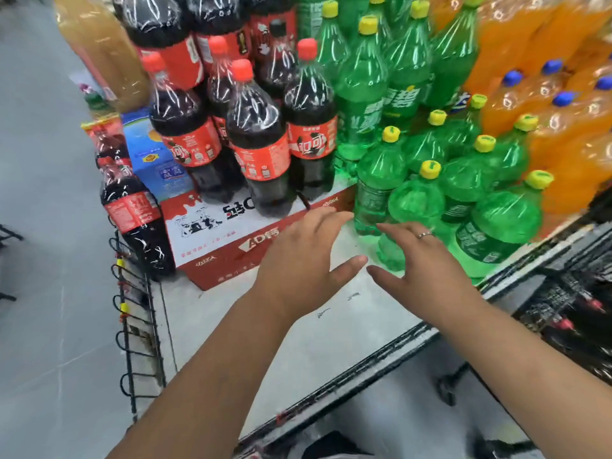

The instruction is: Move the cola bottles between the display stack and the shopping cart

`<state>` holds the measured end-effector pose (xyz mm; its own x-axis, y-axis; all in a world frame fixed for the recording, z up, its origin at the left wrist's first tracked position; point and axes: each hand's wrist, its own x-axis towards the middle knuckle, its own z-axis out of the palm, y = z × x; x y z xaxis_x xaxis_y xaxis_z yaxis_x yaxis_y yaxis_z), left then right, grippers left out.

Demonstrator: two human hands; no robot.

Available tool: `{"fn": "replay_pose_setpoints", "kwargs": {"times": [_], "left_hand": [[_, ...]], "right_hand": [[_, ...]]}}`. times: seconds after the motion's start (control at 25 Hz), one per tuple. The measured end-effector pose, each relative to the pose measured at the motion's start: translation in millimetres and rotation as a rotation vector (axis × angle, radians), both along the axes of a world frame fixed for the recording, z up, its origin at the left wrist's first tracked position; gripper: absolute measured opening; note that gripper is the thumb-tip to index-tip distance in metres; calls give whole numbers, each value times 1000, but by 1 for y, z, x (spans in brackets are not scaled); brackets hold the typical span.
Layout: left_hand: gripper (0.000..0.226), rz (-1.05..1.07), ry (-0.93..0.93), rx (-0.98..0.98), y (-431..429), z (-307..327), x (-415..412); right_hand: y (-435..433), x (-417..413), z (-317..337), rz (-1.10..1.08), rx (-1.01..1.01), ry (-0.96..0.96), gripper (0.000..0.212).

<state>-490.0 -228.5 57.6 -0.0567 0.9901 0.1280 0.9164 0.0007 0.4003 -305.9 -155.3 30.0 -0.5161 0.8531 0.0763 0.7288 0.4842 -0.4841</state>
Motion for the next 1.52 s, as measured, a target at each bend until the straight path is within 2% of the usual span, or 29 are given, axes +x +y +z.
{"fn": "replay_pose_setpoints", "kwargs": {"times": [0.24, 0.56, 0.72, 1.08, 1.52], "left_hand": [[72, -165, 54, -24, 11, 6, 139], [71, -393, 25, -49, 21, 7, 326], [58, -518, 66, -67, 27, 6, 392], [60, -691, 74, -159, 79, -13, 483], [64, -775, 95, -243, 223, -39, 544]], "right_hand": [[-24, 162, 3, -165, -42, -29, 72], [-69, 355, 8, -408, -113, -113, 75], [-85, 424, 11, -545, -163, -140, 74], [-78, 508, -4, -753, -239, -146, 75], [22, 557, -22, -849, -330, -174, 77]]}}
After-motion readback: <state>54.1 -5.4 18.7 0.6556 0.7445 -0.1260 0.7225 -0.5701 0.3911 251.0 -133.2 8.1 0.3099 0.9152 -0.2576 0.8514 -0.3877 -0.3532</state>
